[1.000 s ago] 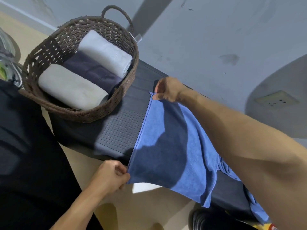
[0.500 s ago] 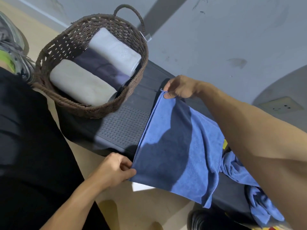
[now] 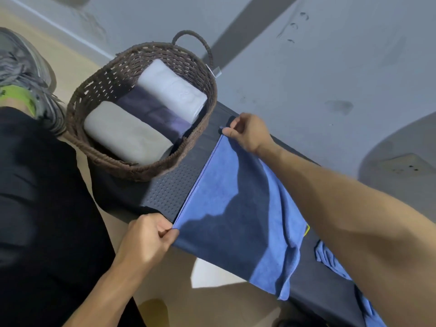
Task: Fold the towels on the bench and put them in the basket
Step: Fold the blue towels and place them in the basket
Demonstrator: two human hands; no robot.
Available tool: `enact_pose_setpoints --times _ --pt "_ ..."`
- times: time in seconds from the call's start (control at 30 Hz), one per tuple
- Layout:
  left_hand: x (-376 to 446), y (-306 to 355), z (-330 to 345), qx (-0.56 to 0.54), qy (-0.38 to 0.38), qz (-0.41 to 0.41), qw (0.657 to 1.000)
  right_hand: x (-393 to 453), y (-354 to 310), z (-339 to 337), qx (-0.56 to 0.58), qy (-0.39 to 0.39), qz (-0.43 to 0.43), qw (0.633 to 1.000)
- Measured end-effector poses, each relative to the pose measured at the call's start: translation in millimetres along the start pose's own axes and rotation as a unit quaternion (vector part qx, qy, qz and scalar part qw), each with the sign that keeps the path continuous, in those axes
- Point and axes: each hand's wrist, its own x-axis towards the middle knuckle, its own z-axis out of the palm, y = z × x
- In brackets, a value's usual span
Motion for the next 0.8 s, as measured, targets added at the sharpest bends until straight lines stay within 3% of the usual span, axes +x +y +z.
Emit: enact_pose_setpoints --times 0.17,0.23,0.3,0.4,0.5,0.63,0.8 --pt "-1 10 -18 0.173 -0.051 -0.025 0.983 -64 31 -20 0.123 0.145 0.03 0.981" --pt "0 26 -25 0.242 -0.022 -0.009 0.97 -112 66 -35 0.11 0.2 0.086 0.97" --pt "1 53 -19 0.221 0.042 0.066 0.972 -164 101 -44 0.101 0.246 0.162 0.95" --pt "8 106 22 0.116 0.069 0.231 0.964 -223 133 -32 0.151 0.213 0.273 0.926" --pt "24 137 74 0.17 0.029 0.342 0.924 -249 142 -6 0.158 0.146 0.307 0.927" --pt "50 121 104 0.297 0.028 0.269 0.916 -246 143 9 0.125 0.16 0.303 0.931" --pt "53 90 101 0.367 0.04 0.276 0.888 -231 154 9 0.091 0.201 0.302 0.927"
